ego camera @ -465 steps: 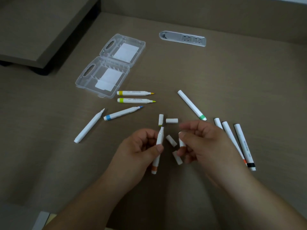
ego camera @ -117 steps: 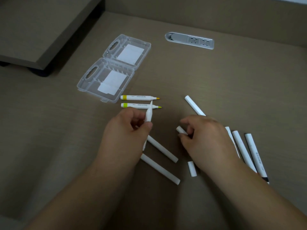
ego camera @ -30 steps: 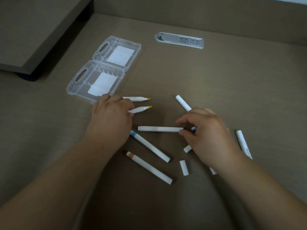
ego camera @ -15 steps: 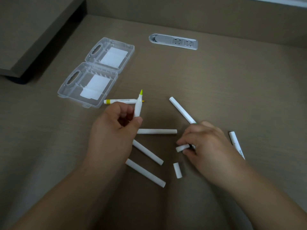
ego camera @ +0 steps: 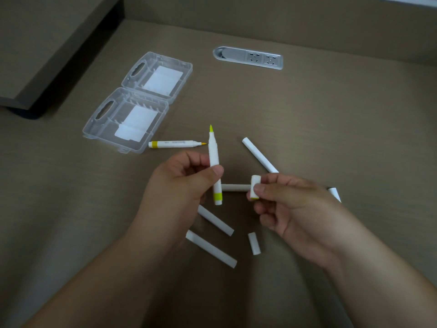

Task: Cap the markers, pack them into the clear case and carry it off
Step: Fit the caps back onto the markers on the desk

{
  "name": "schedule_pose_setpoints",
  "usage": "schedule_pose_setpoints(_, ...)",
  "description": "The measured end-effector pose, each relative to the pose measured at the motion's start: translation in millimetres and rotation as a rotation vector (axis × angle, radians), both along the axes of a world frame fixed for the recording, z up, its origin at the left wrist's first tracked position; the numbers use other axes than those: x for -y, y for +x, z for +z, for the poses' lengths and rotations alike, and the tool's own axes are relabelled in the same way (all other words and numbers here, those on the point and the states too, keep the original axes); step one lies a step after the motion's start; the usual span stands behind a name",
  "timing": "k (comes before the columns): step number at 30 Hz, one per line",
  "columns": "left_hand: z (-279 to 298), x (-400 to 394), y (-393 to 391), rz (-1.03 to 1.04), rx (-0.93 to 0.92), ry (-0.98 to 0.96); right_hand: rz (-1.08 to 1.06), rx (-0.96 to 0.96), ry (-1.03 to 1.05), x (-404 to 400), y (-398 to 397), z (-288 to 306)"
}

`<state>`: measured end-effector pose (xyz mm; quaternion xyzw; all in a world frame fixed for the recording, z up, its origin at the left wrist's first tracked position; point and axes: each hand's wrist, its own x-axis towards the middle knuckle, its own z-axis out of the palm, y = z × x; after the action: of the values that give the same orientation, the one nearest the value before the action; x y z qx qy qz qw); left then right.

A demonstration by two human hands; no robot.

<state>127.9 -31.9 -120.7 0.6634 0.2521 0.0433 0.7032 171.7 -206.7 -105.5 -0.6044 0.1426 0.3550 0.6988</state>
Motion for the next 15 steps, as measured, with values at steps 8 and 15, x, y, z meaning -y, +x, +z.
schedule_pose_setpoints(8, 0, 6, 3, -0.019, -0.024, -0.204, -0.088, -0.452, 0.254, -13, -4, 8)
schedule_pose_setpoints(15, -1, 5, 0, -0.056, -0.024, -0.179, -0.054, -0.212, 0.116, -14, -5, 7)
